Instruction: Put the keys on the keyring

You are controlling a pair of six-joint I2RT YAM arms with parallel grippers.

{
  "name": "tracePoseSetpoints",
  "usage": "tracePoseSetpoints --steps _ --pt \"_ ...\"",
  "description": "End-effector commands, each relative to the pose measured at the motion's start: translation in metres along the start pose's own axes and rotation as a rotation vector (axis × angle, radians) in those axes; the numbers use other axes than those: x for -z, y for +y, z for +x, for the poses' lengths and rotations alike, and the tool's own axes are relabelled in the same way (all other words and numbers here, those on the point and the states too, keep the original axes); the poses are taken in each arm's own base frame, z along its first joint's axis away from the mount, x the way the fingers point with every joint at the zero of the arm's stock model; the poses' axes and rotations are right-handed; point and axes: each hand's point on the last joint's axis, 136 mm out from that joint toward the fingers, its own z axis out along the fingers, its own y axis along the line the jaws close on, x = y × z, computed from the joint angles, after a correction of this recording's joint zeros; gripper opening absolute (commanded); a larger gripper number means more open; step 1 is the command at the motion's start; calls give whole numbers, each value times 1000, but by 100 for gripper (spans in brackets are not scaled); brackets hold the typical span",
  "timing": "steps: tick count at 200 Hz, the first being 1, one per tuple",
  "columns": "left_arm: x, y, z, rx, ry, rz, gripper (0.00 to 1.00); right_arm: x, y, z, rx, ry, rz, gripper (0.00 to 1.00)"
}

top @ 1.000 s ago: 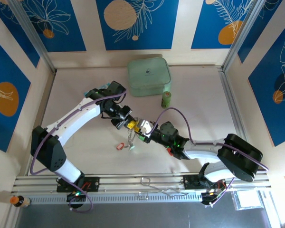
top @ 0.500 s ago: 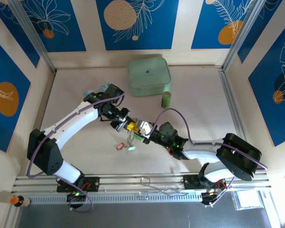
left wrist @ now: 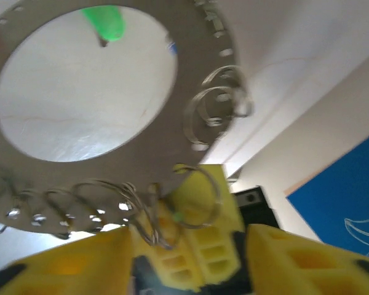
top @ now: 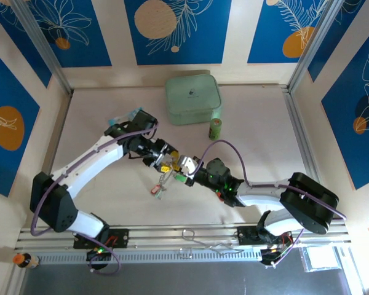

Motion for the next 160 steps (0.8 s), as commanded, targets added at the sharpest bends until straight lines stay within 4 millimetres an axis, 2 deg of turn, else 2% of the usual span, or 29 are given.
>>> tracePoseSetpoints --steps 1,20,38,60,78,92,103,126,141,160 --pt "38 -55 -32 -280 -238 258 71 3 -6 -17 -4 -56 14 0" --pt "70 -79 -52 -545 -440 353 71 6 -6 -11 -16 -24 1 0" --pt "95 -88 -65 -826 -649 348 68 9 -5 -7 -29 7 -25 0" --pt "109 -89 -58 -1252 -830 317 63 14 -5 -3 -50 36 -53 0" --pt "98 -82 -39 -1622 -857 316 57 18 -6 -1 -66 61 -75 0" --pt "82 -69 -33 -1775 -797 283 56 21 -4 2 -59 87 -92 0" --pt "65 -55 -27 -1897 -699 258 50 25 -4 4 -50 107 -101 0" --pt "35 -20 0 -2100 -435 327 41 35 -9 6 -45 125 -98 0" --pt "24 1 17 -2197 -303 405 41 41 -12 4 -46 121 -103 0" --pt "16 20 34 -2278 -174 474 46 45 -13 3 -31 119 -120 0"
